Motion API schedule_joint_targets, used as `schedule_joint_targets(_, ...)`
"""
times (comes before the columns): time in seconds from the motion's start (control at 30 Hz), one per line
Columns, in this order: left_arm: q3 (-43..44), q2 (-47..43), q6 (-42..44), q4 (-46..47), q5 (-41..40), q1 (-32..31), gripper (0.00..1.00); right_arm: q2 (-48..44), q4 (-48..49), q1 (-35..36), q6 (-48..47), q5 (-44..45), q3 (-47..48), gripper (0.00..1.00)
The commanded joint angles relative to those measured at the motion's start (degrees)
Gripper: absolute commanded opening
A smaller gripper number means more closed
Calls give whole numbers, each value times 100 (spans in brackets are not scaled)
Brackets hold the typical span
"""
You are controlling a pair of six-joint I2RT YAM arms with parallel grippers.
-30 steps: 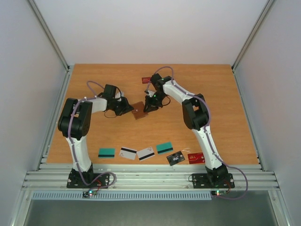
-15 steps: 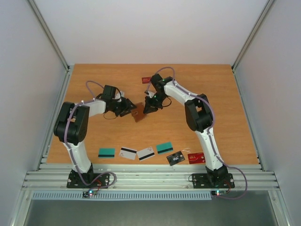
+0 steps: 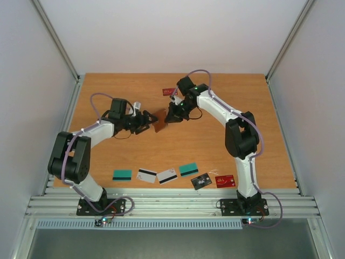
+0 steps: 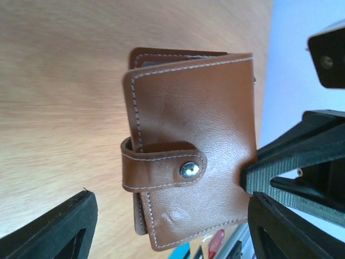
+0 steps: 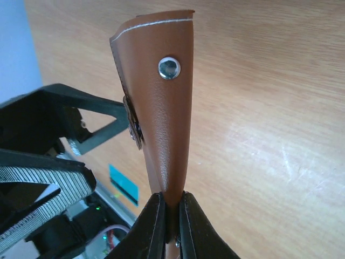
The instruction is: Put the credit cards into the card holder
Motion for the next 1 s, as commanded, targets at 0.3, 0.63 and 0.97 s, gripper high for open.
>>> schedule_joint_targets(0.3, -318, -695, -1371, 2430, 1054, -10, 63, -1343, 259, -89, 788, -564, -95, 1)
schedule_joint_targets(0.63, -233, -709, -2265, 3792, 1400, -4, 9, -1746, 301, -101, 883, -777, -215, 2)
schedule_joint_targets(0.97, -380, -706, -3375, 5168, 1983, -17, 0, -1854, 132, -189, 634, -876, -80, 73)
